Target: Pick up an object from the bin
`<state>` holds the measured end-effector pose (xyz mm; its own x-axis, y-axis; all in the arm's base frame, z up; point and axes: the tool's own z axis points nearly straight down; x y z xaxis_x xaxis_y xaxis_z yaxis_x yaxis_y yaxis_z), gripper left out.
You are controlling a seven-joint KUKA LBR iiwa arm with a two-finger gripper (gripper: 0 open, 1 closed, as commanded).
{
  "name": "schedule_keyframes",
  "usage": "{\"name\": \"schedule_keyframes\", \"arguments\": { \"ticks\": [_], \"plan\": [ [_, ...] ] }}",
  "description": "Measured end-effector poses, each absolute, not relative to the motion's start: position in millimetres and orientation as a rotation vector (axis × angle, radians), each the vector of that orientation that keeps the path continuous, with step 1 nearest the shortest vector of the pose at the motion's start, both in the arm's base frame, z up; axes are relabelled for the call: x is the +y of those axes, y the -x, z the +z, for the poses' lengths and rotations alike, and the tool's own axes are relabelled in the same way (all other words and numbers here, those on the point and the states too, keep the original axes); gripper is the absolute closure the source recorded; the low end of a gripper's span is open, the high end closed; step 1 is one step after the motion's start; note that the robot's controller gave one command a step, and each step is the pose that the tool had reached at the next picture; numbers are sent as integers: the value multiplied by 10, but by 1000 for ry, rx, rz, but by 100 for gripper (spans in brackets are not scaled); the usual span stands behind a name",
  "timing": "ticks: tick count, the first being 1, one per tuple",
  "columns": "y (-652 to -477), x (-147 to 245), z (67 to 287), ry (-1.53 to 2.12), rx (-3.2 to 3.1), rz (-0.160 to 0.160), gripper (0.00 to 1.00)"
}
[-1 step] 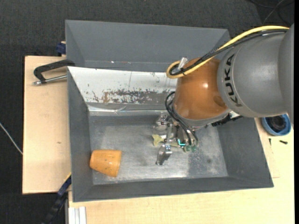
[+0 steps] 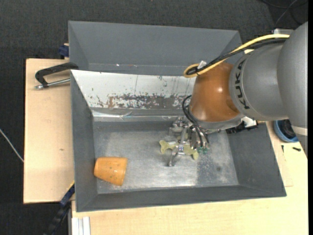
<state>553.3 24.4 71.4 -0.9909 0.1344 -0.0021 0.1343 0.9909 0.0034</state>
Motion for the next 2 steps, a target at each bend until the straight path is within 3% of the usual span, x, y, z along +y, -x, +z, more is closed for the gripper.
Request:
{"name": "schedule_keyframes", "arguments": {
  "ticks": [1,2],
  "plan": [
    [-5531,257,736,-207,3133,5,100],
    [-5449,299,2311,392,3105,0,100]
  ]
}}
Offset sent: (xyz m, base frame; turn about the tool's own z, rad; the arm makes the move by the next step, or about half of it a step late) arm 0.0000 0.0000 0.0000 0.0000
